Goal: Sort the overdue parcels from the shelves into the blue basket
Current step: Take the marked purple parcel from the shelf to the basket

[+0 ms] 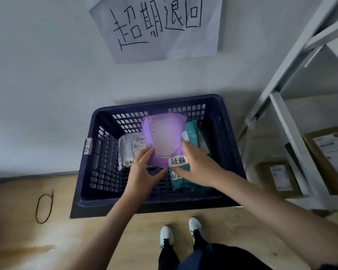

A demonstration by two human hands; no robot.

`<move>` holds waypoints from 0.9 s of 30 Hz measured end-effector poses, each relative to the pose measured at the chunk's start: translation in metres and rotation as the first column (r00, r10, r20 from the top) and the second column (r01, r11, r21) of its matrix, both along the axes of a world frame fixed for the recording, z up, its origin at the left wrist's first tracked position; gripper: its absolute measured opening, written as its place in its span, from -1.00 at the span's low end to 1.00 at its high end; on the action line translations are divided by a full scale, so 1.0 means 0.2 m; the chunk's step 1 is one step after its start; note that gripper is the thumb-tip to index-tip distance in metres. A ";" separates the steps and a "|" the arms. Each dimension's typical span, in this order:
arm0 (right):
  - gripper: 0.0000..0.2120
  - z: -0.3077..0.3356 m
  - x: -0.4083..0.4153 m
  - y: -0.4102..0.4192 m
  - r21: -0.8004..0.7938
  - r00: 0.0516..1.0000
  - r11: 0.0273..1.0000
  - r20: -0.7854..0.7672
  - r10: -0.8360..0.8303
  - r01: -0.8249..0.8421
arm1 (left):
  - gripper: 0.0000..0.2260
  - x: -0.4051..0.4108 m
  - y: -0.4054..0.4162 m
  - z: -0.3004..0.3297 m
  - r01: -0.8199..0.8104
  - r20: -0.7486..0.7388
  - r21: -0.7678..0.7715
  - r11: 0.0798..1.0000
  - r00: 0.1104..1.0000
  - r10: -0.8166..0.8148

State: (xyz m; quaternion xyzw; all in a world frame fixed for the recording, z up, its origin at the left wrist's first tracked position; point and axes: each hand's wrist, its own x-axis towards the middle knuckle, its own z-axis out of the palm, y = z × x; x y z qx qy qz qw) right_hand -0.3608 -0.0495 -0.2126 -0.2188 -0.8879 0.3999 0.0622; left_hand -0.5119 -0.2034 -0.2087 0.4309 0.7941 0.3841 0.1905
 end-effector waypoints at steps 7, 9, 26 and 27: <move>-0.21 -0.11 -0.27 -0.06 0.023 0.995 0.999 0.091 0.031 -0.033 | -0.32 -0.23 -0.04 -0.11 -0.001 -0.050 -0.104 0.995 0.999 -0.004; -0.21 -0.15 -0.37 -0.08 0.007 0.993 0.999 0.109 0.034 -0.035 | -0.33 -0.31 -0.06 -0.13 -0.012 -0.051 -0.140 0.990 0.999 0.005; -0.30 -0.56 -0.99 -0.20 -0.212 0.956 0.977 0.289 0.048 0.015 | -0.18 -0.82 -0.06 -0.50 -0.159 0.164 -0.495 0.854 0.948 0.271; -0.30 -0.58 -1.00 -0.20 -0.183 0.953 0.983 0.300 0.030 0.027 | -0.18 -0.83 -0.06 -0.51 -0.155 0.173 -0.500 0.852 0.946 0.274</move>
